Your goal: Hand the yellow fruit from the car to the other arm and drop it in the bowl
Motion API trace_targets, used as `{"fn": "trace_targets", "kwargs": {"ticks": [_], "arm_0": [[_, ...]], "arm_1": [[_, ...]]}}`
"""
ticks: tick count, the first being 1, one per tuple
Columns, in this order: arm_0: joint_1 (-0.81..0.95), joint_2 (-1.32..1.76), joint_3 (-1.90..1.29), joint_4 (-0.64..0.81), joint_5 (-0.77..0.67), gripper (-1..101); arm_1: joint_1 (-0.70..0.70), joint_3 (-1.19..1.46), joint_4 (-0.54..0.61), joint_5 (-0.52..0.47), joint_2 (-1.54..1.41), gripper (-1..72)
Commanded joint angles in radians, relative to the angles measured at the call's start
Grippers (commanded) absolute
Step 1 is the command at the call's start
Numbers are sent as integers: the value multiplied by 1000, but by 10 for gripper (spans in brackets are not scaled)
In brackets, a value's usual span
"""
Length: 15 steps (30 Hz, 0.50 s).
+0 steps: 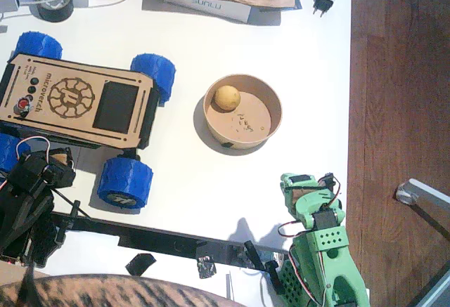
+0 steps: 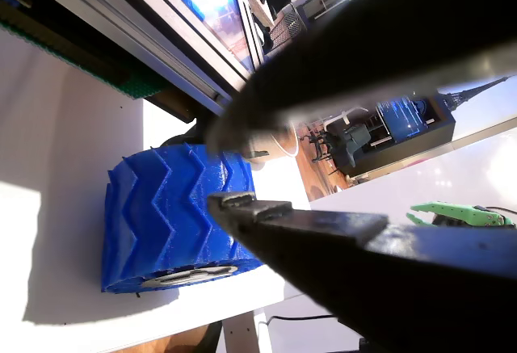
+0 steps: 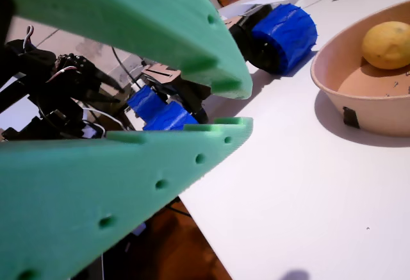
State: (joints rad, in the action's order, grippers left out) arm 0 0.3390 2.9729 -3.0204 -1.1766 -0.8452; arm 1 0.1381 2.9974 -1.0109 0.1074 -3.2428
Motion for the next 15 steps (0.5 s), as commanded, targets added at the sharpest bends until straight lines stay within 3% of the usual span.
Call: {"fn": "trace_targets", "kwargs": {"ticks": [1,4,8,15], "arm_0": [[0,-44,-83,-29,-6,156],[0,-44,-83,-29,-6,160],[0,-44,-83,-29,-6,41],[0,-44,-83,-29,-6,40]], "arm_1": [[8,-2,23,-8,-5,0],[6,21,35,-31,-5,0],[5,21,34,-29,-5,0],[15,25,34,-29,-5,0]]}}
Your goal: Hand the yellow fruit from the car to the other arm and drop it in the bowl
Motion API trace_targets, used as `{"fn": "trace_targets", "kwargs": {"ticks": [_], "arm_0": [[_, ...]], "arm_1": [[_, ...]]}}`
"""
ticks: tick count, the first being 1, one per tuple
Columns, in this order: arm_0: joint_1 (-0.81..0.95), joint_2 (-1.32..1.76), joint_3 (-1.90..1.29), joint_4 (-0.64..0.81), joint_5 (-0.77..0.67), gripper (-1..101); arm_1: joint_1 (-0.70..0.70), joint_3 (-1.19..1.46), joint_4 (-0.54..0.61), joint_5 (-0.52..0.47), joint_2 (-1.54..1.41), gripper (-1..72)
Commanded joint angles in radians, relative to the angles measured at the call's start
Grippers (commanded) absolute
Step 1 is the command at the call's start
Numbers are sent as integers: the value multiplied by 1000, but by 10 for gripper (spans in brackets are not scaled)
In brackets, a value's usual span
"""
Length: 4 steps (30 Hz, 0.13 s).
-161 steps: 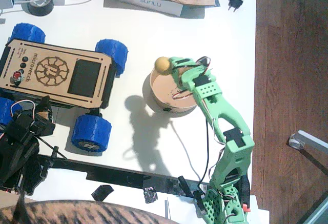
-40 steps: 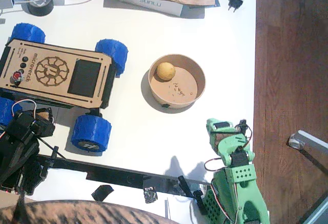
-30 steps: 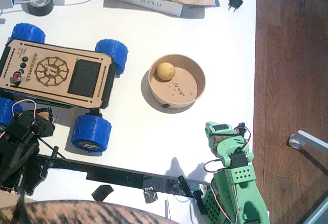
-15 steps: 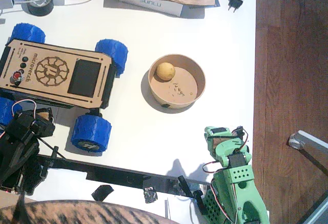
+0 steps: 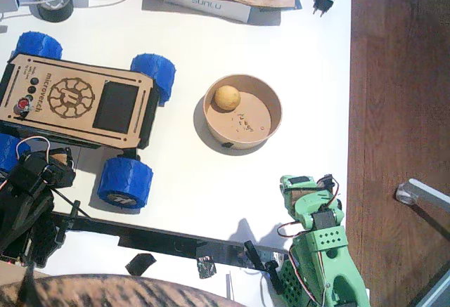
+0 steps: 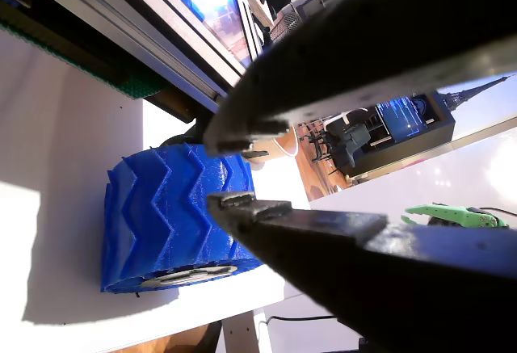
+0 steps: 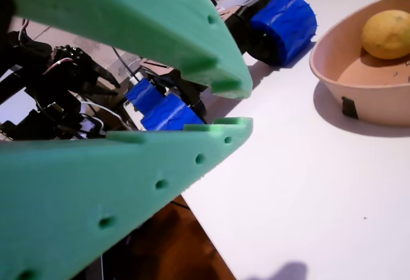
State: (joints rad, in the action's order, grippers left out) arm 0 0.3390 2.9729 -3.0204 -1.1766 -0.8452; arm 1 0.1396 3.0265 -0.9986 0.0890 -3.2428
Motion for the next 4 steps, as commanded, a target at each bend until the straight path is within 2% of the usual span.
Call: {"fn": "trace_targets", "kwargs": {"ticks": [1,4], "arm_0": [[0,-44,-83,-29,-6,40],[0,-44,-83,-29,-6,40]], "arm_1": [[14,-5,21,-11,-5,0],[14,-5,21,-9,-5,0]]}}
